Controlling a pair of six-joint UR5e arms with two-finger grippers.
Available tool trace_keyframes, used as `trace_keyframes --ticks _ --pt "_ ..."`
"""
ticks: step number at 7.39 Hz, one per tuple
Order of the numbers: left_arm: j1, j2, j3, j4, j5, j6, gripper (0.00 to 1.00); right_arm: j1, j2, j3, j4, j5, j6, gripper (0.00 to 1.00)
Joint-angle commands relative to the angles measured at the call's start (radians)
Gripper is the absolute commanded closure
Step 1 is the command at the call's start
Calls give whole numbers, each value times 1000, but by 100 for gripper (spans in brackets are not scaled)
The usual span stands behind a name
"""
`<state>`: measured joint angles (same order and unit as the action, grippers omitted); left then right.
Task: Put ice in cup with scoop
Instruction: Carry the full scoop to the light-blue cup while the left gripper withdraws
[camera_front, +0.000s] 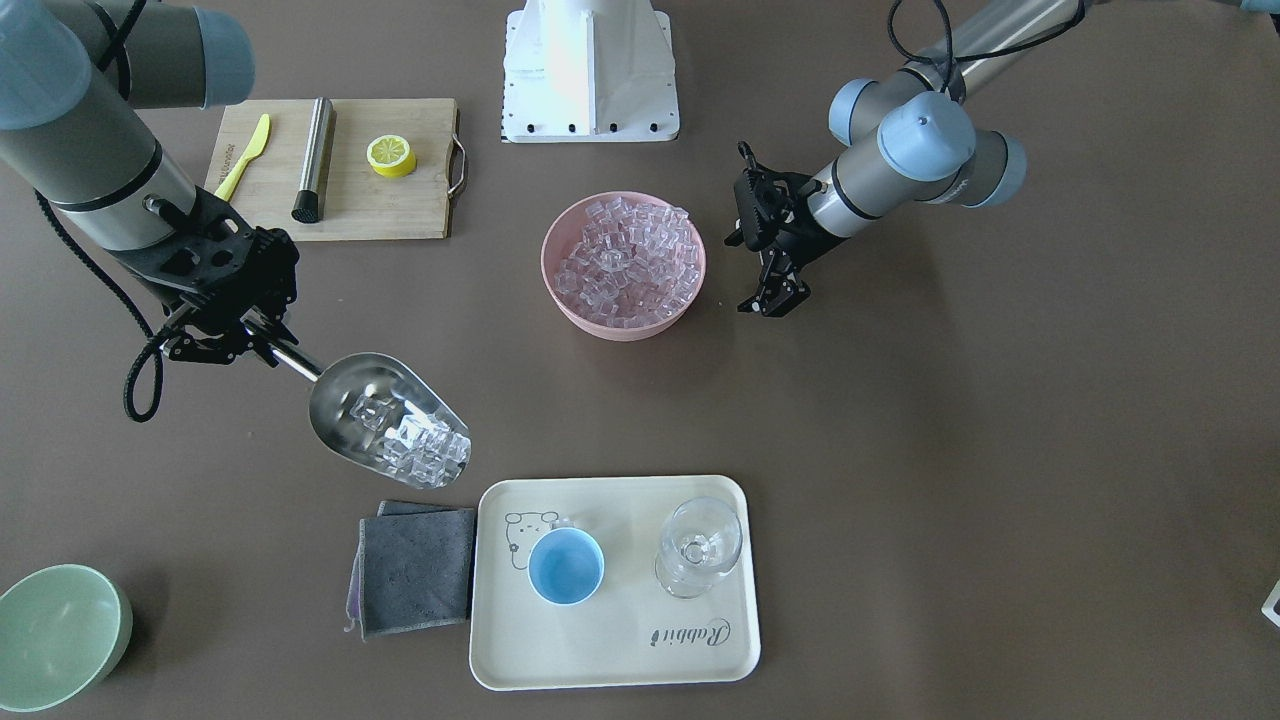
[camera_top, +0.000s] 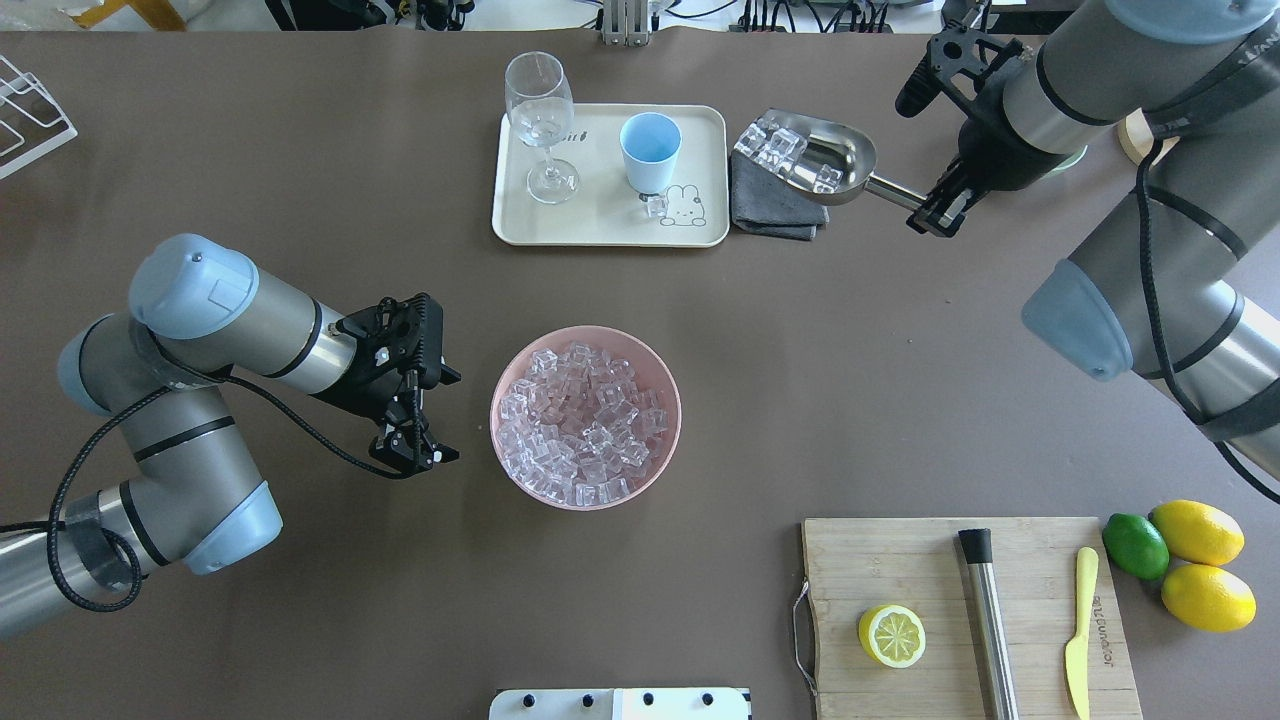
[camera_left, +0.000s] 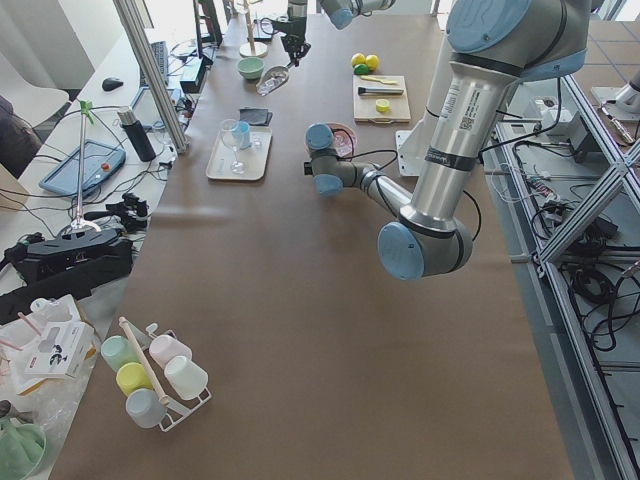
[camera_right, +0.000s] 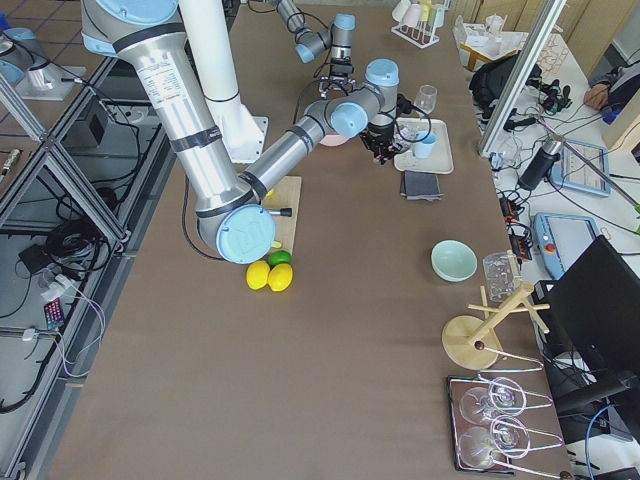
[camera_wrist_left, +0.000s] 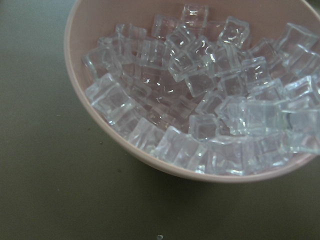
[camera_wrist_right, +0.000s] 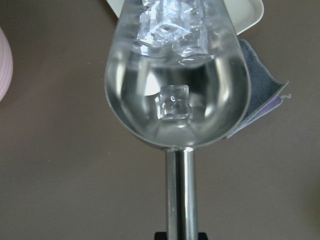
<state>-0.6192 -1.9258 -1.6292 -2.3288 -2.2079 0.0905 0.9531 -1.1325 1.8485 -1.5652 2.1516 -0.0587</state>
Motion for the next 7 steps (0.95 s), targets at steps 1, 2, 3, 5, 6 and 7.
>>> trace_keyframes --ticks 1,2,3,5,6,7 --pt "-13 76 -87 9 -33 0 1 77 132 -188 4 2 -16 100" --pt "-42 76 -104 50 -67 0 1 78 193 -262 5 1 -18 100" --pt "-69 73 -154 151 -96 6 1 75 267 -350 7 -2 -18 100" --pt "-109 71 -234 355 -89 95 1 35 301 -358 7 -9 -10 100" --pt "-140 61 -263 475 -89 92 1 7 289 -318 2 -7 -6 100" --pt "-174 60 -274 547 -90 88 1 -11 286 -307 -2 -9 -1 100"
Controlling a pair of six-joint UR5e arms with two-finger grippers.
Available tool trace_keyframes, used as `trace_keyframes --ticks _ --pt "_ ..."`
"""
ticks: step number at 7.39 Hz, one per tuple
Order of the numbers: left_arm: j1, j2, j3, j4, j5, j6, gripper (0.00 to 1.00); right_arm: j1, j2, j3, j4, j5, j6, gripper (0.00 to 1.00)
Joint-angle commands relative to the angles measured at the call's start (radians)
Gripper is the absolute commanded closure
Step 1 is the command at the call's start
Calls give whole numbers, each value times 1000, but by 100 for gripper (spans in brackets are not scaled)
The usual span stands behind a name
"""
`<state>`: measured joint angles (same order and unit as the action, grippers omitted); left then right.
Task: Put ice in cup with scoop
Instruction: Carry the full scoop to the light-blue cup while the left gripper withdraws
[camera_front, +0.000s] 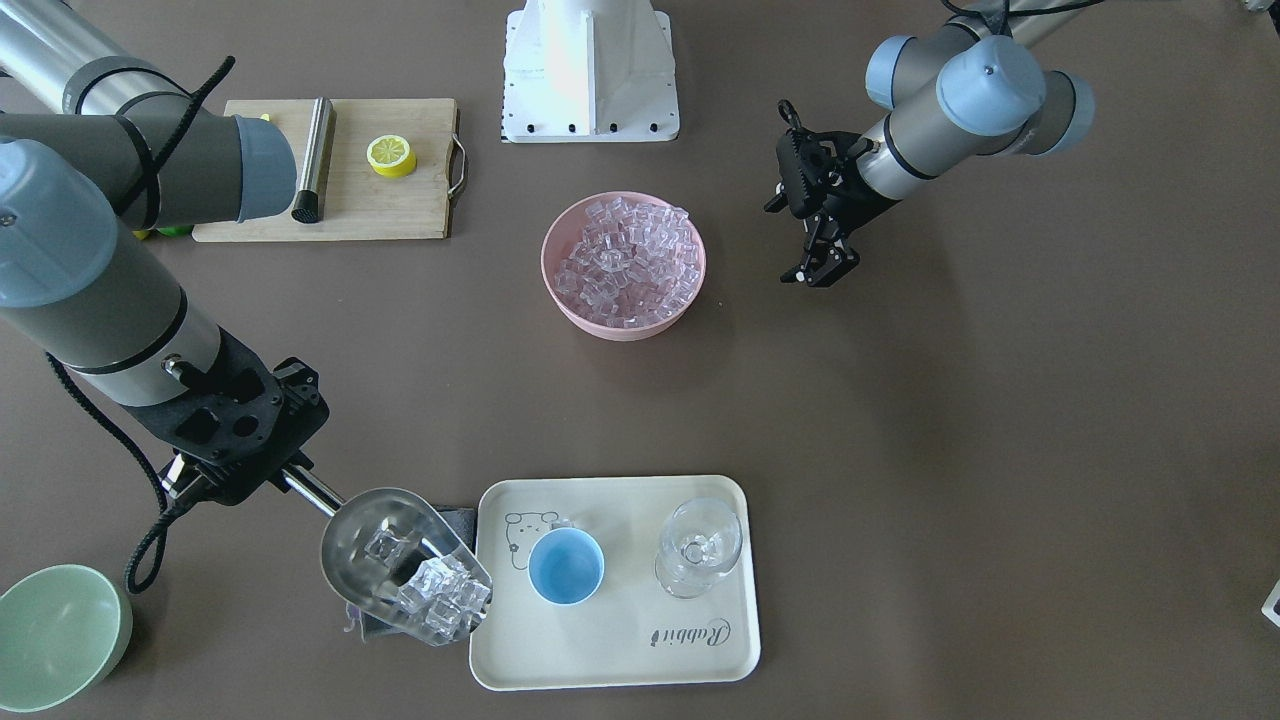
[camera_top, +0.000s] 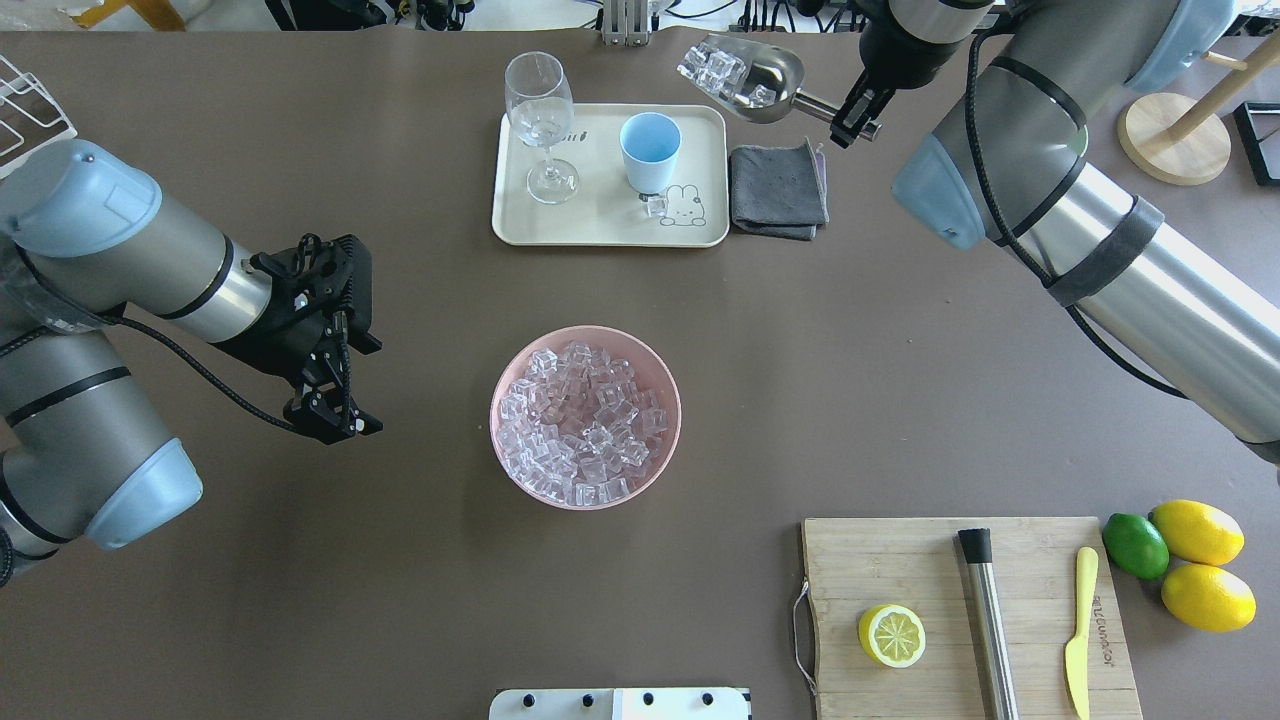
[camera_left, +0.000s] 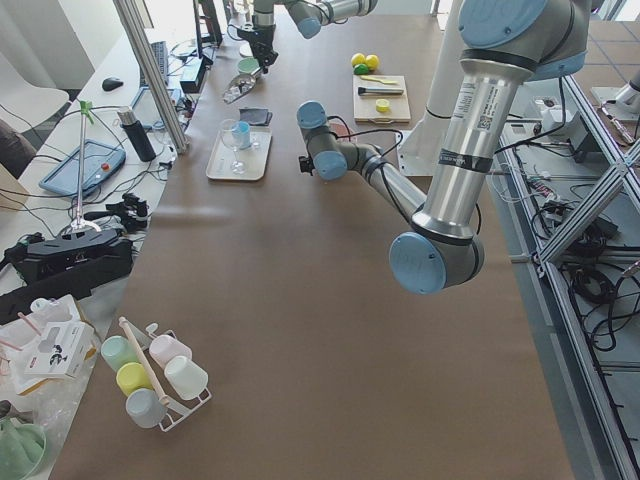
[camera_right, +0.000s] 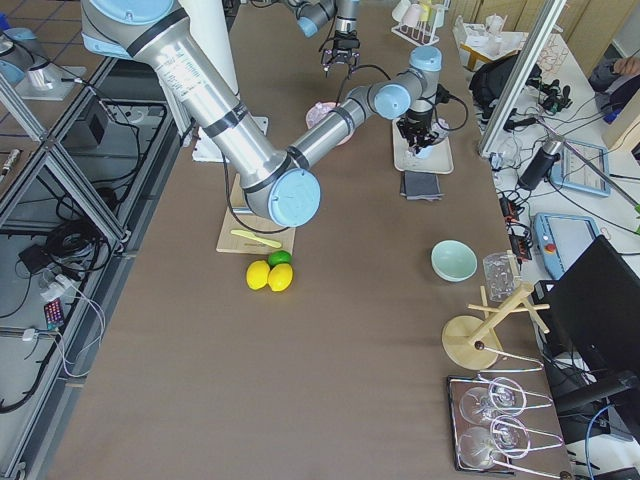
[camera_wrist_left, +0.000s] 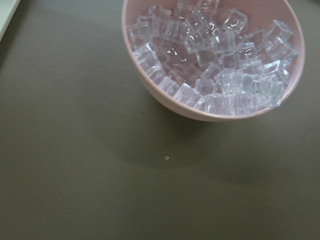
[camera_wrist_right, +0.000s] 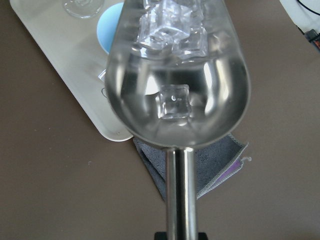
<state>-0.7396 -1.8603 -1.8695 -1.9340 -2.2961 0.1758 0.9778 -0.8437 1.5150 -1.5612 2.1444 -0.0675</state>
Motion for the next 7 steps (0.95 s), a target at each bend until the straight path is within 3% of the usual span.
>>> trace_keyframes --ticks 1,3,4,5,6,7 --pt "-122 7 -43 161 -11 -4 1 -37 -15 24 -8 -1 6 100" --pt "-368 36 -33 356 -217 -6 1 -39 44 -27 -110 -9 -8 100" --pt "-461 76 -31 413 -261 -6 1 -42 92 -53 -188 -15 -23 100" --pt "-548 155 -27 414 -338 -1 1 -51 112 -56 -242 -46 -44 100" --pt "-605 194 -39 415 -367 -2 1 -59 117 -49 -282 -55 -58 100" --pt "-671 252 25 414 -368 -1 1 -71 118 -44 -315 -63 -89 100"
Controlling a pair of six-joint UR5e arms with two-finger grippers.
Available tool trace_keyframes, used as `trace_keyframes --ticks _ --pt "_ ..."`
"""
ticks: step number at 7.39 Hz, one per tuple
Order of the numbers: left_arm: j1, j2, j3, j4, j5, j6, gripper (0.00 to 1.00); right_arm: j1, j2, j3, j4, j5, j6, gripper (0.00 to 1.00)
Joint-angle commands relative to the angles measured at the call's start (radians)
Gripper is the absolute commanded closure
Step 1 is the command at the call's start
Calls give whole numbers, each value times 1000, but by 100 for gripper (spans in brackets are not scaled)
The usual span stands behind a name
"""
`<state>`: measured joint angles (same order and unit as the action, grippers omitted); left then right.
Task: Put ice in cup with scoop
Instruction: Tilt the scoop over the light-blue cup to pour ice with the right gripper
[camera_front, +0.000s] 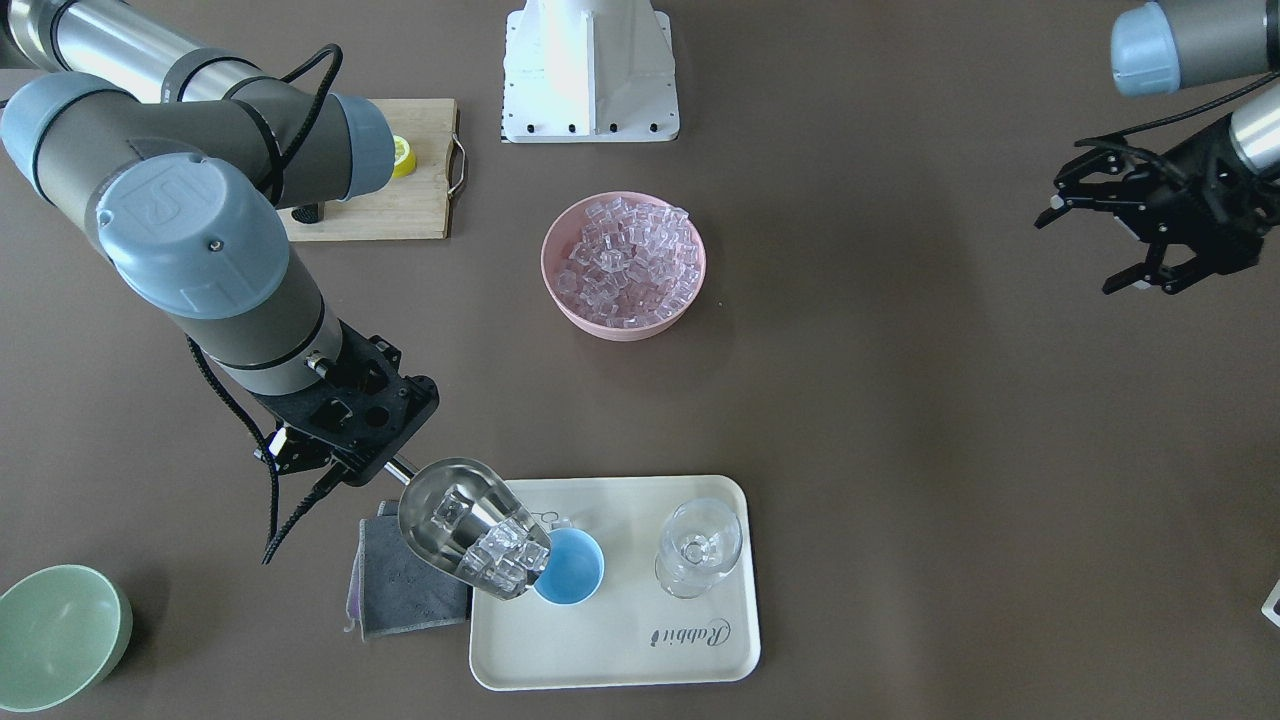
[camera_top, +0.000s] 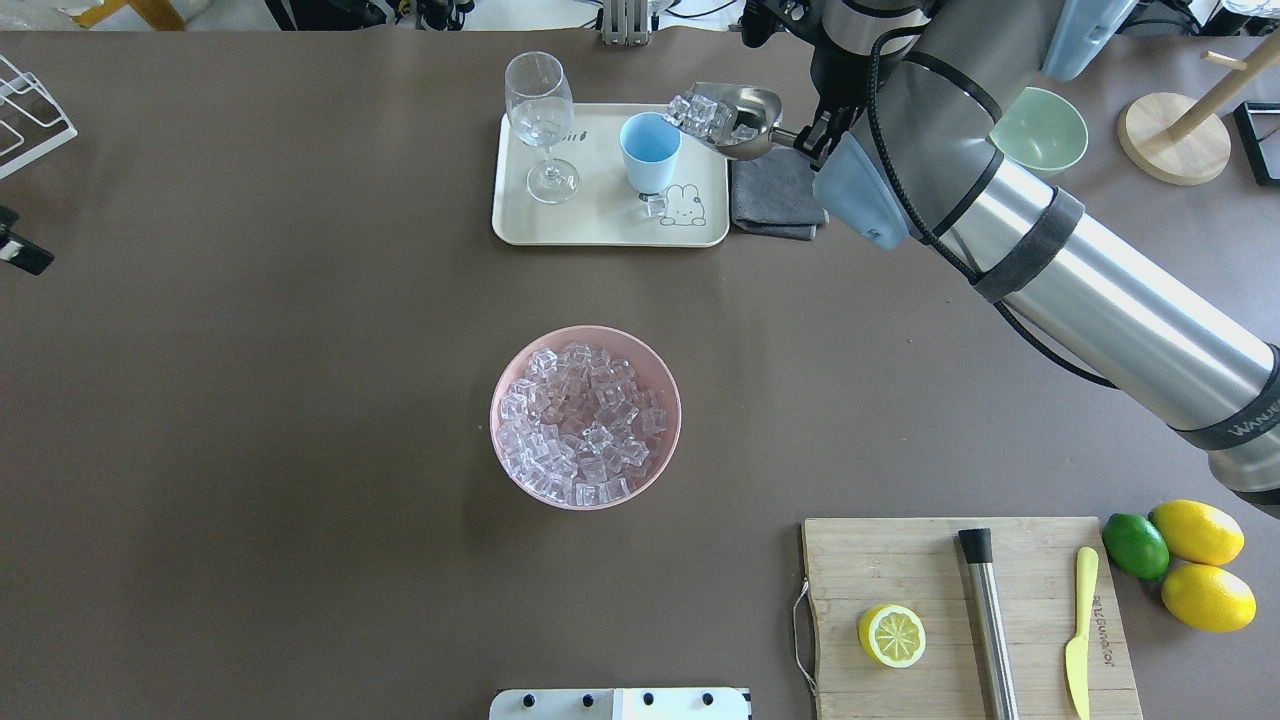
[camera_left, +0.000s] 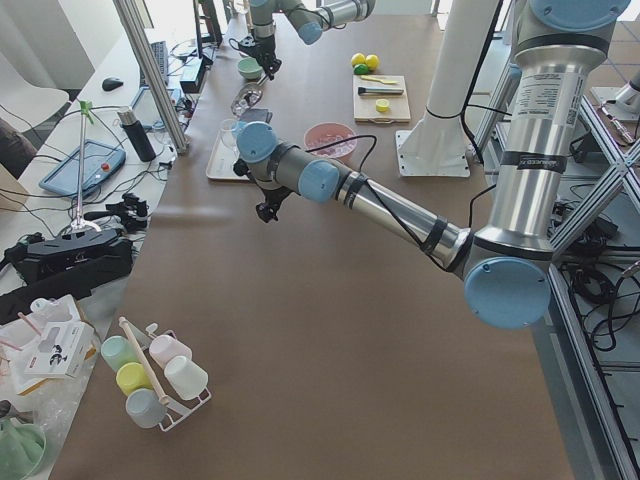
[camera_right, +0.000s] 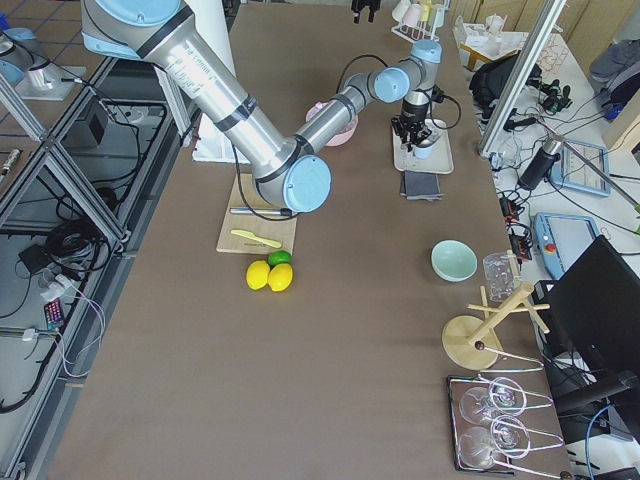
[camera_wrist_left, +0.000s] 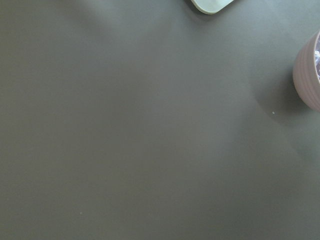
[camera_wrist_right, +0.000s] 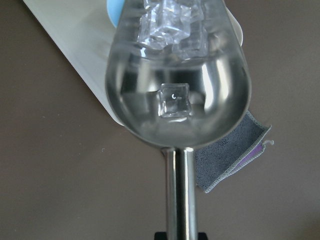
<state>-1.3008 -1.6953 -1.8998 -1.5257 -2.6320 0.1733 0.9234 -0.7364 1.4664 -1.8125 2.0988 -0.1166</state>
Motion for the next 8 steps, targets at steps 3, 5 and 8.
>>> trace_keyframes --ticks 3,5,8 --pt "-262 127 116 12 -28 -3 1 -35 75 11 -181 -66 -119 100" --pt "-349 170 130 12 176 0 1 -35 81 2 -217 -97 -175 100" --pt "-351 207 152 12 317 8 1 -35 103 -26 -249 -100 -195 100"
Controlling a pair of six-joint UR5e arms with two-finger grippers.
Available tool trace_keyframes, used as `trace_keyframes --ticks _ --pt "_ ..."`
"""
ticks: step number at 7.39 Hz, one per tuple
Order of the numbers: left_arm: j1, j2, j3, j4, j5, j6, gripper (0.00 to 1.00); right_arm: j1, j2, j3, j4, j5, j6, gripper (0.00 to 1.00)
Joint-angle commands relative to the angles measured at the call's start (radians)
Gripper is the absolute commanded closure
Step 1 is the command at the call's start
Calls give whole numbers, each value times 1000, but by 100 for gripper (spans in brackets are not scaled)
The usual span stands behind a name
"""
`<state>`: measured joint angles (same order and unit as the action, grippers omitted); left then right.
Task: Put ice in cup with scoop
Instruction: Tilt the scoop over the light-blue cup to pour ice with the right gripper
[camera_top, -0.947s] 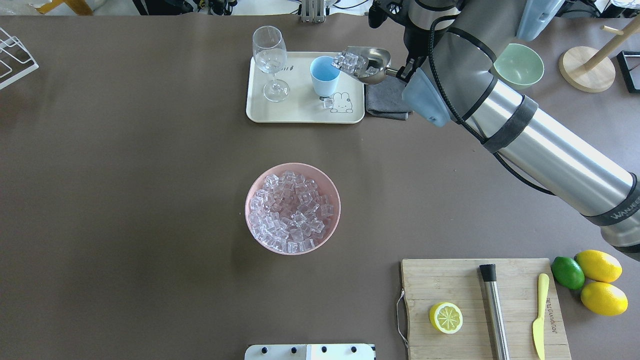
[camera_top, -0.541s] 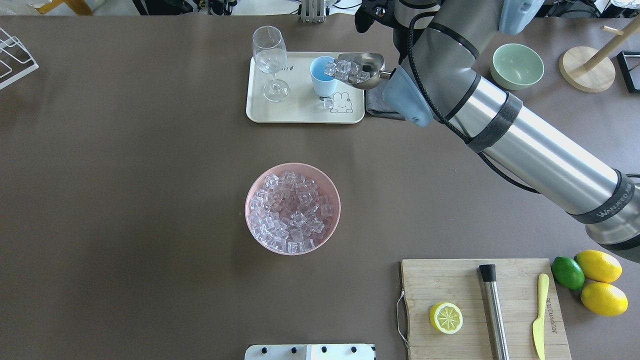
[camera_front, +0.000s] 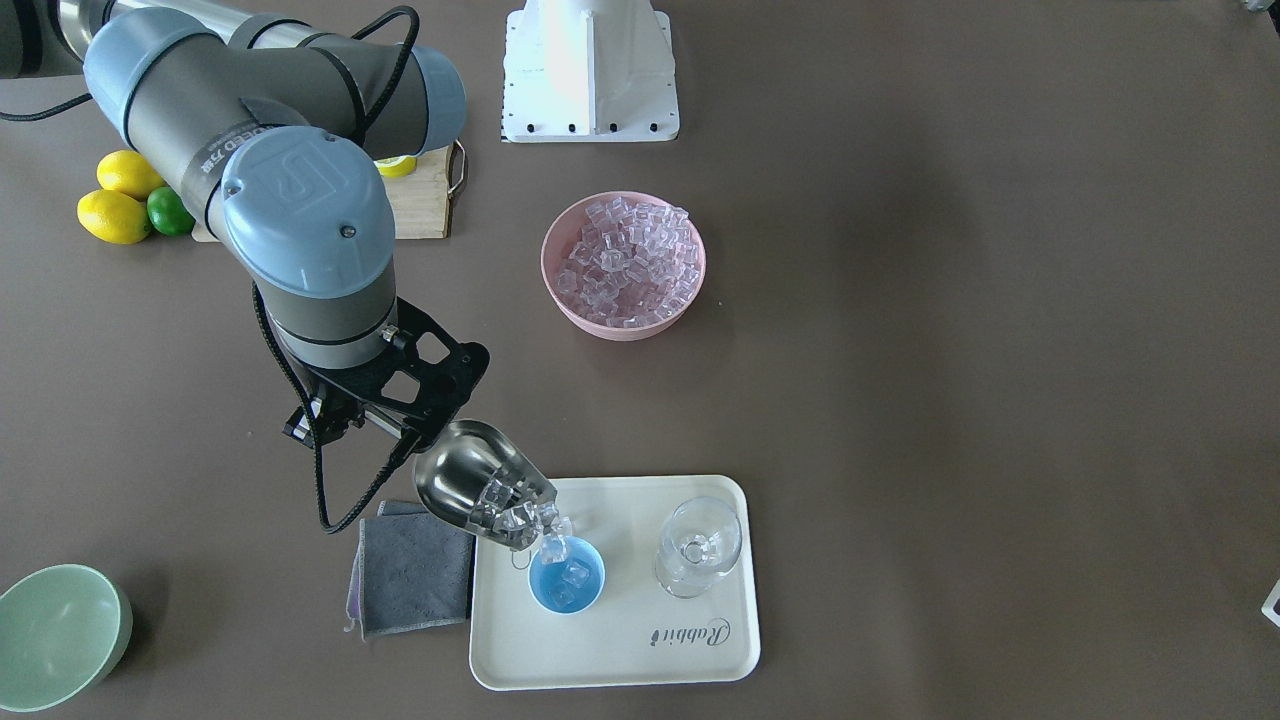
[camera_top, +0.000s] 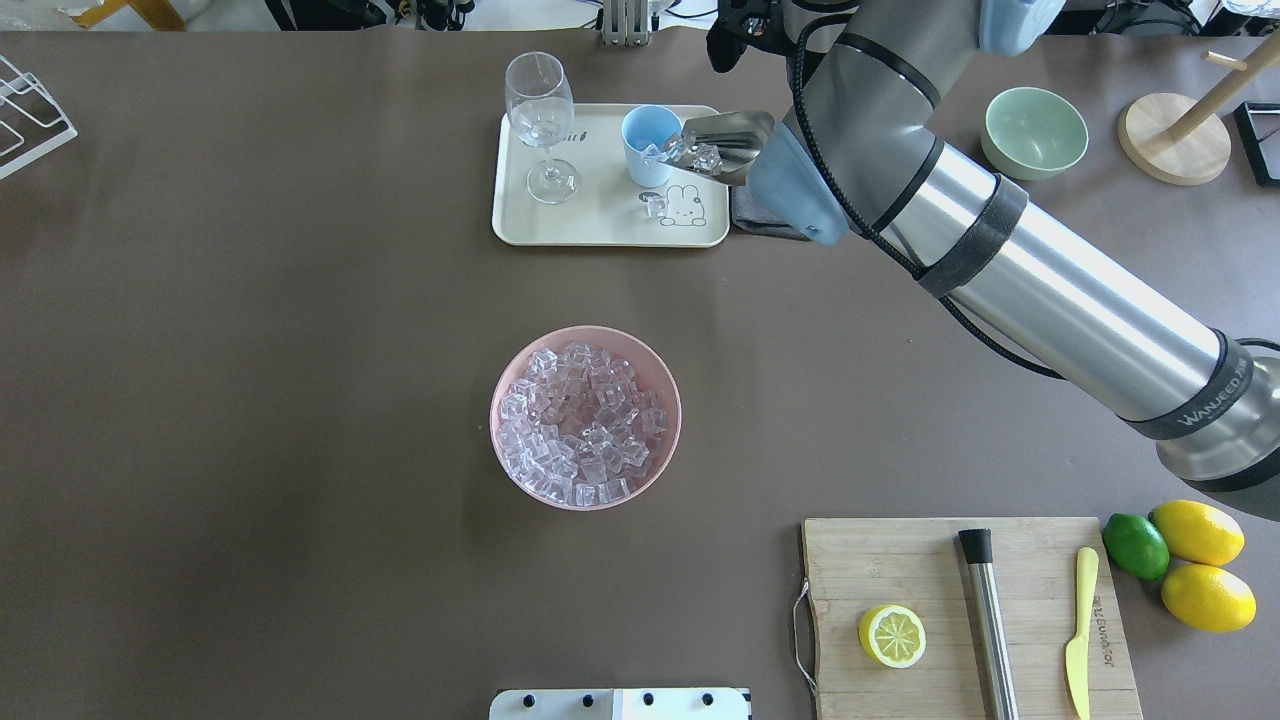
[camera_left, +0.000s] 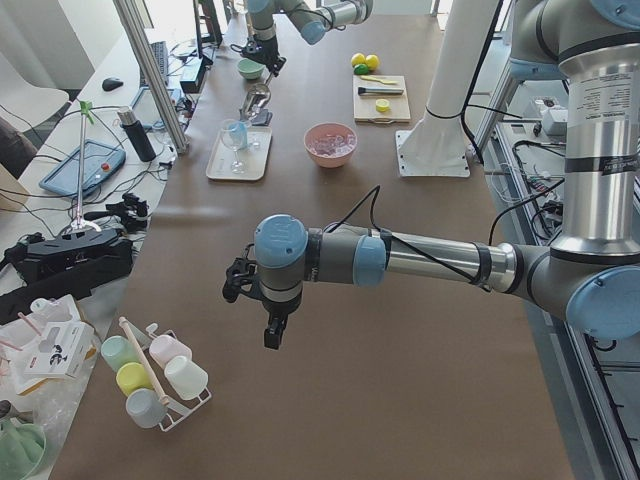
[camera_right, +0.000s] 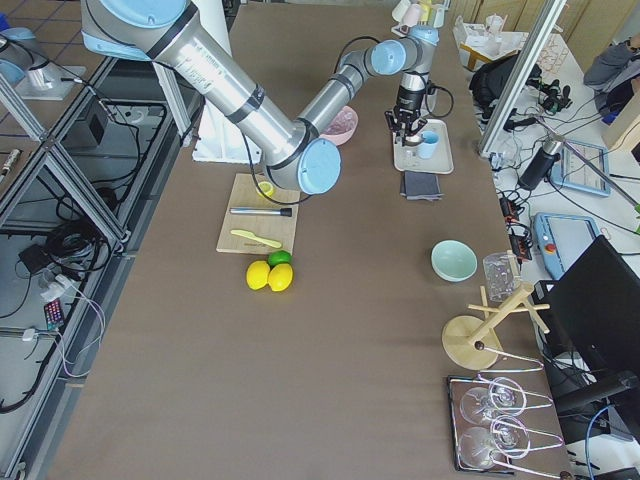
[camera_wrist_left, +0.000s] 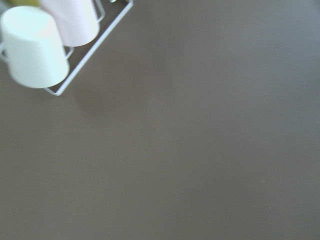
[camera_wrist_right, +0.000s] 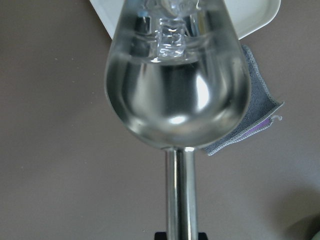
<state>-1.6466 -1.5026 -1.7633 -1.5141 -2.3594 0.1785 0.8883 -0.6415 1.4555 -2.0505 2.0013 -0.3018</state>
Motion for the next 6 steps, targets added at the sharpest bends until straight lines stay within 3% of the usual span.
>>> trace_keyframes --ticks 1,3,6 --pt "-1 19 16 0 46 4 1 0 8 -29 -11 -18 -32 100" --pt "16 10 85 -2 38 -2 1 4 26 -40 -34 -21 -51 100" --pt "21 2 87 11 42 -63 1 17 106 -122 -59 -21 -63 100"
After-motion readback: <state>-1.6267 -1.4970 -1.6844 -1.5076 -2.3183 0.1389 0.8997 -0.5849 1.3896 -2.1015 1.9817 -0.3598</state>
